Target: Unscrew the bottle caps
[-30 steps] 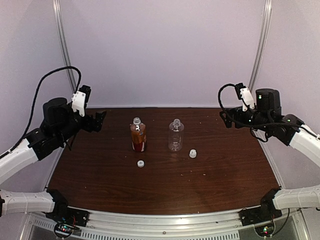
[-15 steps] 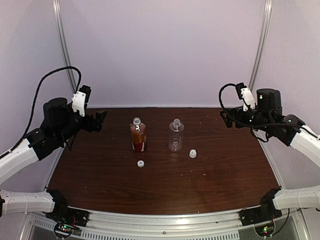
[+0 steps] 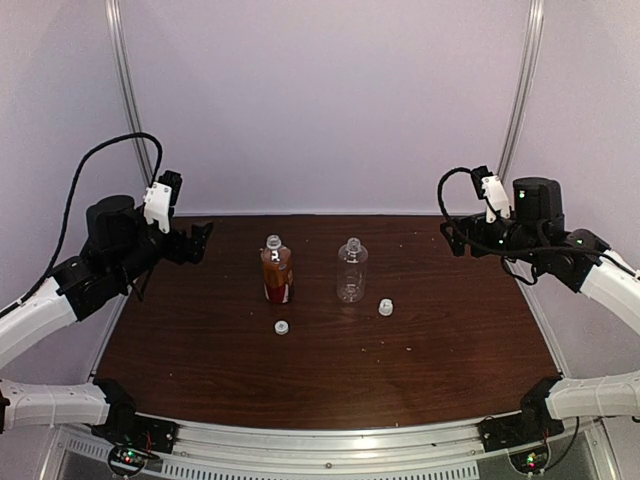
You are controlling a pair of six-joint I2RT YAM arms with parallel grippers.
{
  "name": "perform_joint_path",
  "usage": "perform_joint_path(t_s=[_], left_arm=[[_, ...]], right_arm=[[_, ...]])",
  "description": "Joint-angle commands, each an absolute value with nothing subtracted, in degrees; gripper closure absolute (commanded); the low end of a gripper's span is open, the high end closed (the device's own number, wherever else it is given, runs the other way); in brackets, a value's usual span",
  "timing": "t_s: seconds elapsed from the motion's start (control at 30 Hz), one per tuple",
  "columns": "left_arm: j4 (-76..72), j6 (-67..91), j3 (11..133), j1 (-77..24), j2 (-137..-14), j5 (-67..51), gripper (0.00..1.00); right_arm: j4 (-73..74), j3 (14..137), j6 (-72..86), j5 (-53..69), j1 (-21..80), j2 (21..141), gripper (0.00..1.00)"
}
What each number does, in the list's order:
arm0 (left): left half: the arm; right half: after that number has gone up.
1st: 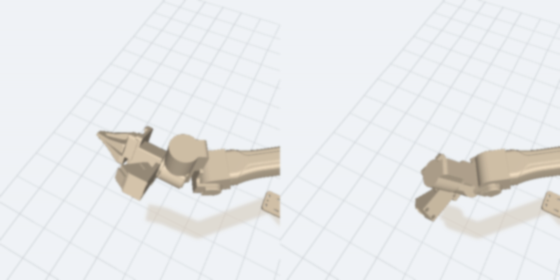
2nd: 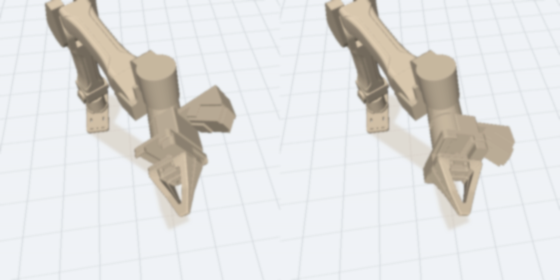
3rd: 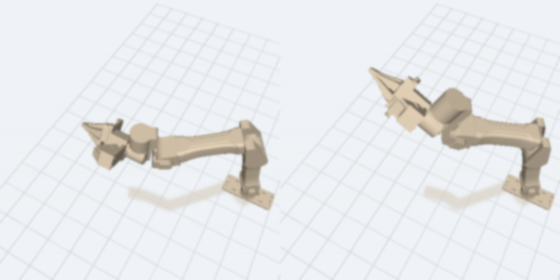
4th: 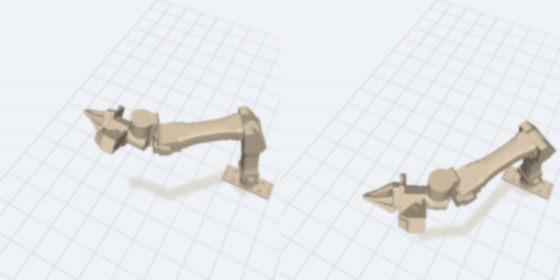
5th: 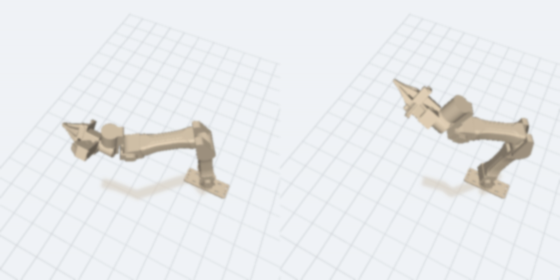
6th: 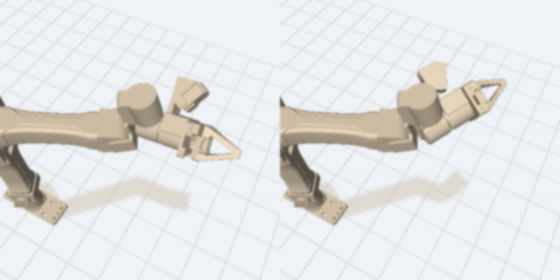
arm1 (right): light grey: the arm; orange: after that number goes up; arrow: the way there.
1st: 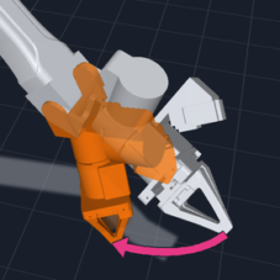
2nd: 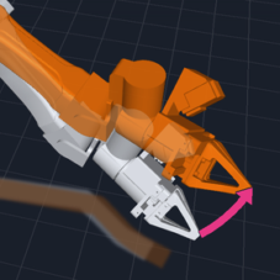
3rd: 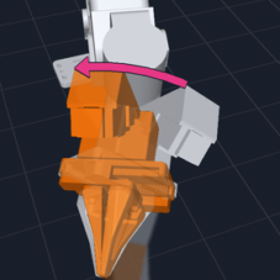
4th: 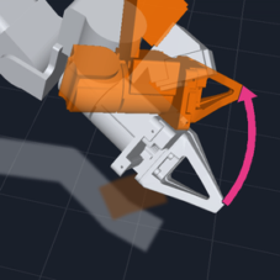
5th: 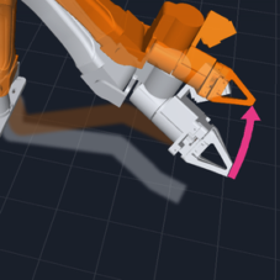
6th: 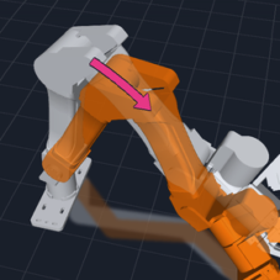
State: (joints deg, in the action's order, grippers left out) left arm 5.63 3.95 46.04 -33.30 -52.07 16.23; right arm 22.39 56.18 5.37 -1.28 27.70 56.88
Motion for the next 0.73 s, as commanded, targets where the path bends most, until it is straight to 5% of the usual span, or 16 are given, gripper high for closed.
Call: perform_joint_path(t_s=[0.0,0.7], left_arm=[[3.0,3.6,45.7,-32.8,-52.1,15.8,0.02],[3.3,3.5,45.7,-32.8,-52.2,15.6,0.02]], right_arm=[[22.6,55.7,5.7,-0.9,27.5,56.4,0.00],[22.9,56.0,5.8,-0.5,27.5,57.4,0.00]])
